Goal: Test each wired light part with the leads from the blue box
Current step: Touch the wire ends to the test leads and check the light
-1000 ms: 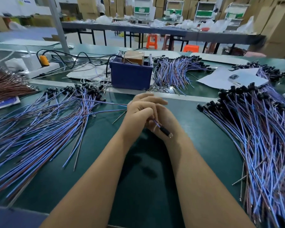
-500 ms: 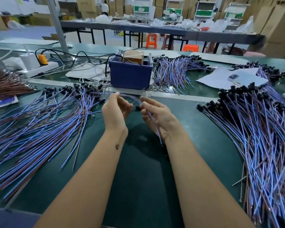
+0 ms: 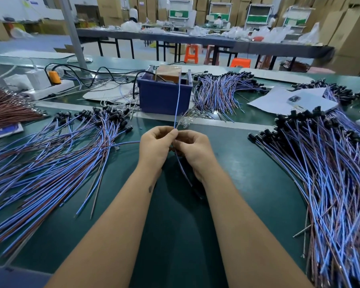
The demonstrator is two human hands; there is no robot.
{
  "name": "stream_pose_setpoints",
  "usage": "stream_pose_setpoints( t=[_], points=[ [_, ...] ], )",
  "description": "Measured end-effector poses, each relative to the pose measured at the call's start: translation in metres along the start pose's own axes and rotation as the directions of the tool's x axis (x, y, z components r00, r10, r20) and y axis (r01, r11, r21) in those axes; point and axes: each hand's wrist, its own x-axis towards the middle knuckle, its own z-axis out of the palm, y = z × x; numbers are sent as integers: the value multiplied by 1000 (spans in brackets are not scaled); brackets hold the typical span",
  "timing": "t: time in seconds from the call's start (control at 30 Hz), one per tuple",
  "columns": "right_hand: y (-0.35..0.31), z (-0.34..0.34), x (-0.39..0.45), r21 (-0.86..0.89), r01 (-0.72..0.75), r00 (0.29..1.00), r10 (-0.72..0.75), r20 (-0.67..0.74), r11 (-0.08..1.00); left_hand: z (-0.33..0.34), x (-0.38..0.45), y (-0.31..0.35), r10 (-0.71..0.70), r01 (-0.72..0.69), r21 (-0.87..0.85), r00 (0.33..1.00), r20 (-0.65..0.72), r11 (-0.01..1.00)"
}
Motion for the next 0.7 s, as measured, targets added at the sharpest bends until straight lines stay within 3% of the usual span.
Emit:
stream_pose_setpoints(
  t=[0.37,0.7],
  points=[
    [-5,-5,1,-47,48,991,-54,-122,998,-7,12,2,-134,127,-65,982,-130,990],
    [-8,-4,-1,5,85,985,-83,-153,996,-10,14,-1,-19,49,217,990,-142,975]
  ],
)
